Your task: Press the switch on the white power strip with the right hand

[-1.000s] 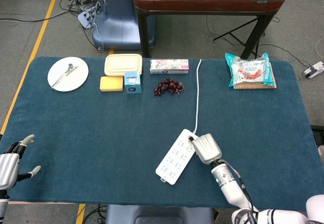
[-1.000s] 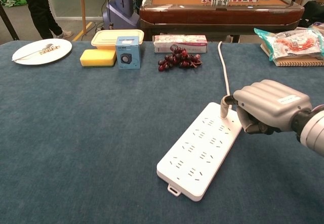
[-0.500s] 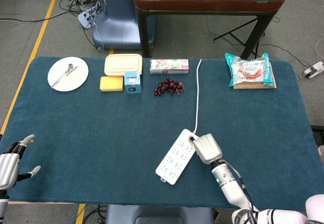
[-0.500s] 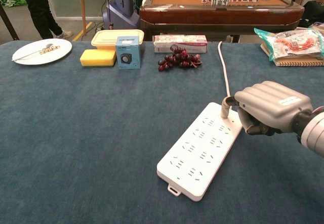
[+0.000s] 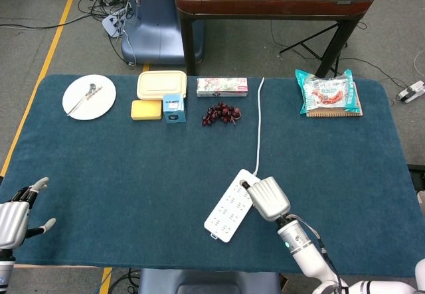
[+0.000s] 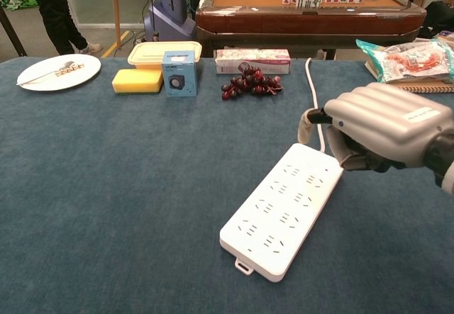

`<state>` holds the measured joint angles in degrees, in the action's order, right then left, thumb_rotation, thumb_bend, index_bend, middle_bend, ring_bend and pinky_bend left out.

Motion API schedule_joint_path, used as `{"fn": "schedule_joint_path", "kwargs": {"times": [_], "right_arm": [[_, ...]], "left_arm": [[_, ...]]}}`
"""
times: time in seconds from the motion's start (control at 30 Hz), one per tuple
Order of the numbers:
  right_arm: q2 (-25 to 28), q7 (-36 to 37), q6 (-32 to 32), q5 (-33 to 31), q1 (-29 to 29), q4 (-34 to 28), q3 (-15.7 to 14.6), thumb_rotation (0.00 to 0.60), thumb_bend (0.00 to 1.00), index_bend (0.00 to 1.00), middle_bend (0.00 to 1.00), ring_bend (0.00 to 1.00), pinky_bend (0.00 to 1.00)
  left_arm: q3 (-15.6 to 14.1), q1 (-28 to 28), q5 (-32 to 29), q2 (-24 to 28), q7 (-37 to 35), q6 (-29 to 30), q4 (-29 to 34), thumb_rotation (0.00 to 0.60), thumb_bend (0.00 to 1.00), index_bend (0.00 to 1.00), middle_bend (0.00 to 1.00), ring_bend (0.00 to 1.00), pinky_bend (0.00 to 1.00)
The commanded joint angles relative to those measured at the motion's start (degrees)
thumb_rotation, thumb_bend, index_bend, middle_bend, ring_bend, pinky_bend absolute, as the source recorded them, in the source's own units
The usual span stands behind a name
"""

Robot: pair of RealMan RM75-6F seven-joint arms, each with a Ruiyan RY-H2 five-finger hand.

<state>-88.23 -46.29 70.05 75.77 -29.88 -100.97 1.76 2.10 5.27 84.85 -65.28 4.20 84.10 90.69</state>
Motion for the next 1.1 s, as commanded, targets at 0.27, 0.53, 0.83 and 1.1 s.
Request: {"fn": "schedule_joint_path", "kwargs": {"times": [0.27, 0.53, 0.83, 1.1], "right_arm": [[8.36, -2.19, 8.06, 7.30, 4.86, -4.96, -3.20, 0.600, 0.22, 0.34, 0.48, 0.61, 0.74], [16.50, 0.49, 17.98, 13.02, 12.33, -6.69, -6.10, 0.600, 0.08, 0.34, 0.29, 0.29, 0.28], [21.29, 12.52, 26.73, 14.15, 20.69, -2.94, -7.14, 0.600, 0.08, 0.34, 0.24, 0.23, 0.22], [22.64, 25.19, 29.13, 11.12, 25.19, 2.92, -5.28, 0.600, 0.08, 0.34, 0.23, 0.23, 0.22]], "left_arm": [[0.21, -0.25, 0.16, 0.24, -0.21, 0.85, 0.25, 0.600, 0.16, 0.17, 0.29, 0.26, 0.56], [0.38, -1.10, 1.98, 1.04, 0.36, 3.95, 1.67, 0.600, 0.16, 0.19, 0.29, 0.26, 0.56], [0.95, -1.94, 2.52, 2.21, 1.30, 6.38, 3.08, 0.600, 0.16, 0.21, 0.29, 0.25, 0.56], [0.82, -1.68, 1.67, 2.22, 1.97, 4.88, 3.19, 0.600, 0.16, 0.21, 0.29, 0.25, 0.56]]}}
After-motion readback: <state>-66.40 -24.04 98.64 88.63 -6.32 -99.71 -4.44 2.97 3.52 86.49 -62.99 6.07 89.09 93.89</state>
